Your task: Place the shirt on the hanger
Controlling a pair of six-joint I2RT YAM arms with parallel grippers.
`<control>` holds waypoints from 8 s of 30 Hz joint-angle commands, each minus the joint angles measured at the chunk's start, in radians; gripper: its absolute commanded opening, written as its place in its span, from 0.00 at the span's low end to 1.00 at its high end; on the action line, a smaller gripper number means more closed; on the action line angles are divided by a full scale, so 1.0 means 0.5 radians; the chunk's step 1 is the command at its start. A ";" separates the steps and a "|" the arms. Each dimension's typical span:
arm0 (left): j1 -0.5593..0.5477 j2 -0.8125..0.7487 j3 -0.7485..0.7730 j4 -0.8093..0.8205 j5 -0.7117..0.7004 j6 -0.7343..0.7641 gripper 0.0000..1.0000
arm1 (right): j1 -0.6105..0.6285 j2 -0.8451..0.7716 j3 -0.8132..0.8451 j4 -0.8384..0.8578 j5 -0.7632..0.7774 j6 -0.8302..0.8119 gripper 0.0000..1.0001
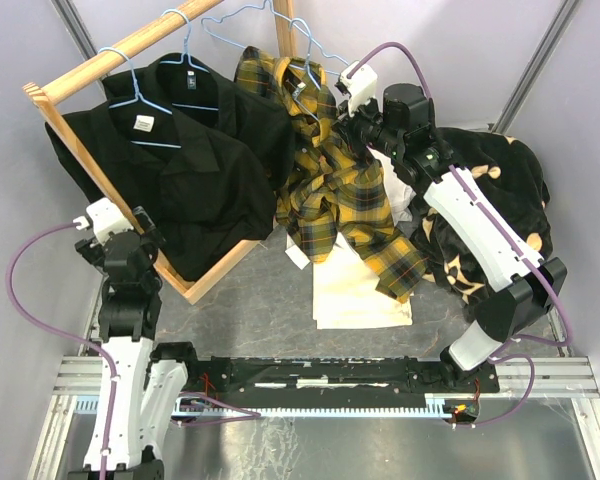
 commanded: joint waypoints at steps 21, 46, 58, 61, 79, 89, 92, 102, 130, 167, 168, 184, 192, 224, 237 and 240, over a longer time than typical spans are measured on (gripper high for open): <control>-0.642 0.149 0.080 -0.238 1.496 0.437 0.82 | -0.008 -0.402 -0.232 0.172 0.110 -0.029 0.00; -0.798 1.674 0.216 0.406 1.273 0.697 0.73 | -0.008 -0.826 -0.473 0.080 -0.083 0.069 0.00; -0.792 1.917 0.198 0.593 1.138 0.860 0.65 | -0.011 -0.811 -0.439 0.067 -0.124 0.095 0.00; -0.792 2.023 0.250 0.485 1.326 0.922 0.52 | -0.010 -0.809 -0.431 0.064 -0.123 0.094 0.00; -0.946 1.858 0.167 0.194 1.992 1.424 0.08 | -0.010 -0.941 -0.404 -0.164 0.074 -0.030 0.00; -1.101 1.652 0.086 -0.009 1.941 1.623 0.03 | -0.010 -1.034 -0.411 -0.326 0.089 -0.075 0.00; -1.104 1.576 0.028 0.131 1.814 1.585 0.04 | -0.011 -0.981 -0.386 -0.335 0.059 -0.055 0.00; -1.096 1.237 -0.012 0.399 1.300 1.181 0.75 | -0.009 -0.667 -0.098 -0.327 0.098 0.114 0.00; -1.099 -0.125 -0.347 0.178 1.027 0.104 1.00 | 0.182 0.231 0.870 -0.410 0.284 0.288 0.01; -1.101 -0.263 -0.099 -0.184 0.769 -0.225 1.00 | 0.271 -1.321 -0.810 -0.478 0.666 0.342 0.65; -1.102 -0.239 -0.071 -0.207 0.739 -0.242 1.00 | 0.270 -1.398 -0.921 -0.524 0.667 0.396 0.67; -1.100 -0.110 -0.016 -0.333 0.670 -0.289 1.00 | 0.283 -1.275 -2.091 0.514 0.719 0.709 0.78; -1.099 -0.131 -0.034 -0.329 0.658 -0.274 1.00 | 0.392 -0.519 -1.837 1.150 0.548 0.697 0.72; -1.099 -0.121 -0.073 -0.286 0.660 -0.244 1.00 | 0.358 0.198 -1.141 1.539 0.365 0.895 0.75; -1.099 -0.099 -0.076 -0.283 0.693 -0.246 1.00 | 0.369 -1.045 -2.073 0.734 0.594 0.736 0.91; -1.099 -0.084 -0.076 -0.282 0.702 -0.247 1.00 | 0.435 -1.116 -2.186 0.663 0.547 0.813 0.95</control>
